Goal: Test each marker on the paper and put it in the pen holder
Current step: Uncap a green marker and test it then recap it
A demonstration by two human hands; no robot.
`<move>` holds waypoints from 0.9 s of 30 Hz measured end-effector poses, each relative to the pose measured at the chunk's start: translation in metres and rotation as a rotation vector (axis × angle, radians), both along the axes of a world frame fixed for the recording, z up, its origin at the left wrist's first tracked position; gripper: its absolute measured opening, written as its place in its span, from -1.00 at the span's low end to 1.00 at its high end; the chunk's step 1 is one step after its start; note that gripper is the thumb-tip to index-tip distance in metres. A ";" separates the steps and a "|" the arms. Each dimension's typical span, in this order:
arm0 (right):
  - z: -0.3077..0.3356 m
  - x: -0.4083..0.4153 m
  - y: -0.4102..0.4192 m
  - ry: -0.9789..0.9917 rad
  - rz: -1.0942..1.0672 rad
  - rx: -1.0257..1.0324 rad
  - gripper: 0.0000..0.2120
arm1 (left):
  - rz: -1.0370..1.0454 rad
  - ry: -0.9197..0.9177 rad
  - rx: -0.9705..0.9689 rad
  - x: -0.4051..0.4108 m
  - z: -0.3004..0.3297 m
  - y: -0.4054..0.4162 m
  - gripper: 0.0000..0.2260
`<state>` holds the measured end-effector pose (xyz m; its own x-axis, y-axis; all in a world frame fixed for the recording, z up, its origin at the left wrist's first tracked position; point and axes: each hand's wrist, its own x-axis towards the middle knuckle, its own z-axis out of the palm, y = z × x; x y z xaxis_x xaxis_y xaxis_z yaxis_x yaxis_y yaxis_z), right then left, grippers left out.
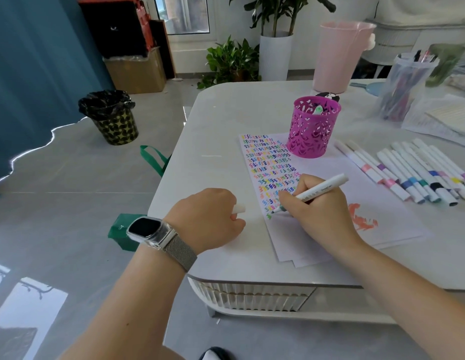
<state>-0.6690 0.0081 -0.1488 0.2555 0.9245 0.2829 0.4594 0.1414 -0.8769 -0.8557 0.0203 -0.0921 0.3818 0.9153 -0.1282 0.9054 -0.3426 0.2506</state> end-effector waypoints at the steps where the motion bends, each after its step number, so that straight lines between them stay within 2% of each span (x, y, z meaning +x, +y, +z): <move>1: 0.000 0.000 0.000 -0.003 0.004 0.006 -0.65 | -0.001 -0.008 -0.005 0.000 0.001 0.000 -0.67; 27: 0.008 -0.003 -0.002 0.024 0.003 -0.048 -0.64 | 0.005 0.008 0.068 0.002 0.002 0.001 -0.65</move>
<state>-0.6717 0.0058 -0.1412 0.2589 0.9377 0.2317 0.4377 0.0999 -0.8935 -0.8535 0.0210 -0.0906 0.3766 0.9238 -0.0687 0.9090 -0.3542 0.2198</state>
